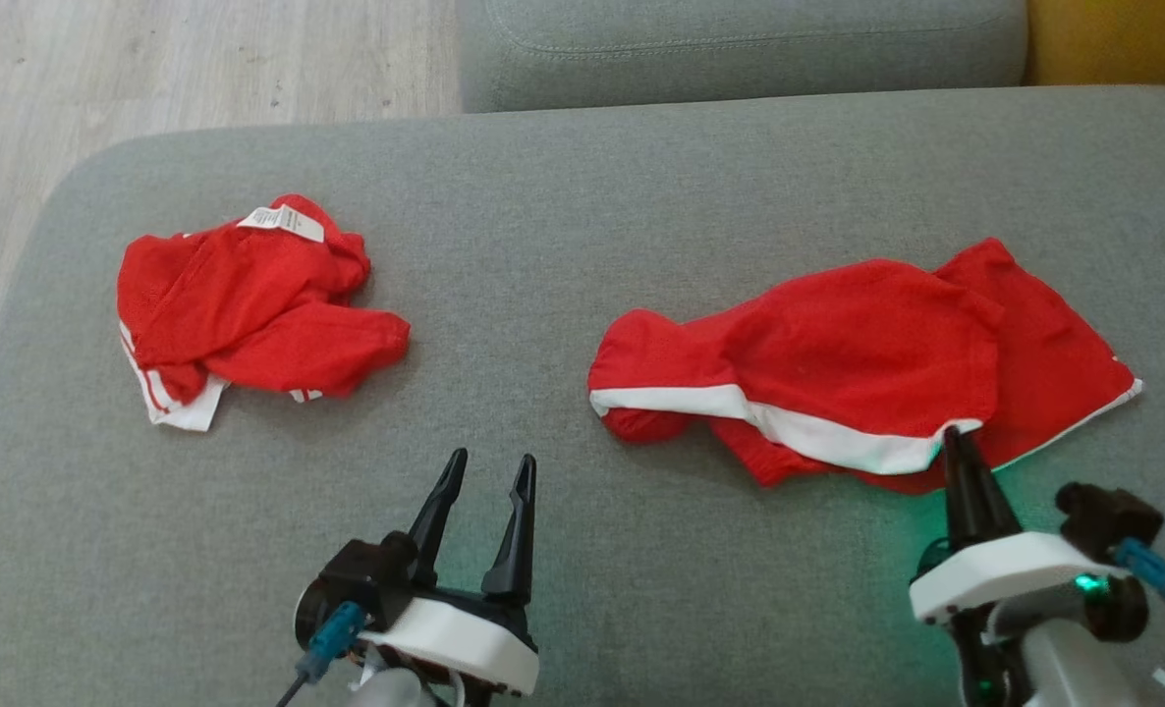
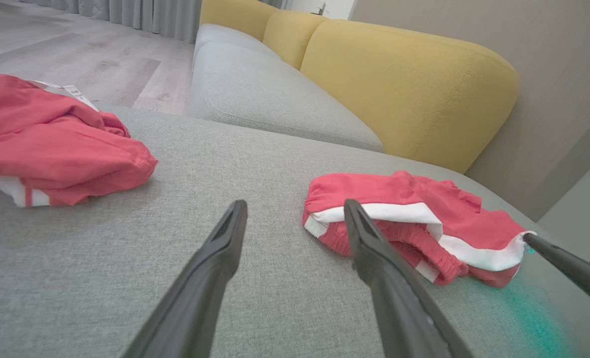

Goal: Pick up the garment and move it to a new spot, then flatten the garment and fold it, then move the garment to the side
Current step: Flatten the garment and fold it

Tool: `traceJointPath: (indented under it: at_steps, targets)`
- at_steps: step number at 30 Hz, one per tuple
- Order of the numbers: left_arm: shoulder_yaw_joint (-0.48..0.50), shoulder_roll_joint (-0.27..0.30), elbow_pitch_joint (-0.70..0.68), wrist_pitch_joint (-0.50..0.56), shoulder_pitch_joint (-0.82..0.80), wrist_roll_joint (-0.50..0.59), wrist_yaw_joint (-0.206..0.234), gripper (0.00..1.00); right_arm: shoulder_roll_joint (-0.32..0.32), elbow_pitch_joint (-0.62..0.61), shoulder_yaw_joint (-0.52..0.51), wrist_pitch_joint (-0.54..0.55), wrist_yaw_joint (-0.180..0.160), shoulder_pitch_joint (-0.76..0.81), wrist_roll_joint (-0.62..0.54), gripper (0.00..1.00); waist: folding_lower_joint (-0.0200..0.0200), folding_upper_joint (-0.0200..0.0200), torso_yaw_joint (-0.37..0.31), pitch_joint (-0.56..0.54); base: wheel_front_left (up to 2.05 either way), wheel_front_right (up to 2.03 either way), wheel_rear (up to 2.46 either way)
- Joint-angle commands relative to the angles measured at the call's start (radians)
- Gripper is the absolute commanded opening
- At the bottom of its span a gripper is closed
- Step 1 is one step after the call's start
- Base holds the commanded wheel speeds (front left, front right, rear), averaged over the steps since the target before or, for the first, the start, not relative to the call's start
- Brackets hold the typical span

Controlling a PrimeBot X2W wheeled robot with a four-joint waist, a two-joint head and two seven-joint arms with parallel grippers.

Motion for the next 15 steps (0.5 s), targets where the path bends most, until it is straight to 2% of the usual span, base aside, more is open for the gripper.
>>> traceJointPath:
  at_steps: [1,8,15]
  targets:
    - [0.033,-0.001,-0.032,-0.008,-0.035,-0.003,0.002,1.00,-0.018,-0.046,0.011,-0.011,-0.001,-0.003,-0.009,0.00,0.0000,0.0000,-0.002,0.003,0.00,0.00,0.00]
    - [0.024,-0.001,0.000,-0.008,-0.073,0.003,-0.026,1.00,-0.021,-0.149,-0.045,-0.002,-0.001,-0.002,-0.026,0.00,0.0000,0.0000,-0.022,0.011,0.00,0.00,0.00]
    - [-0.053,-0.001,0.041,0.006,-0.138,-0.093,-0.063,1.00,-0.023,-0.219,-0.105,0.032,-0.001,-0.006,-0.061,0.00,0.0000,0.0000,-0.049,0.028,0.00,0.00,0.00]
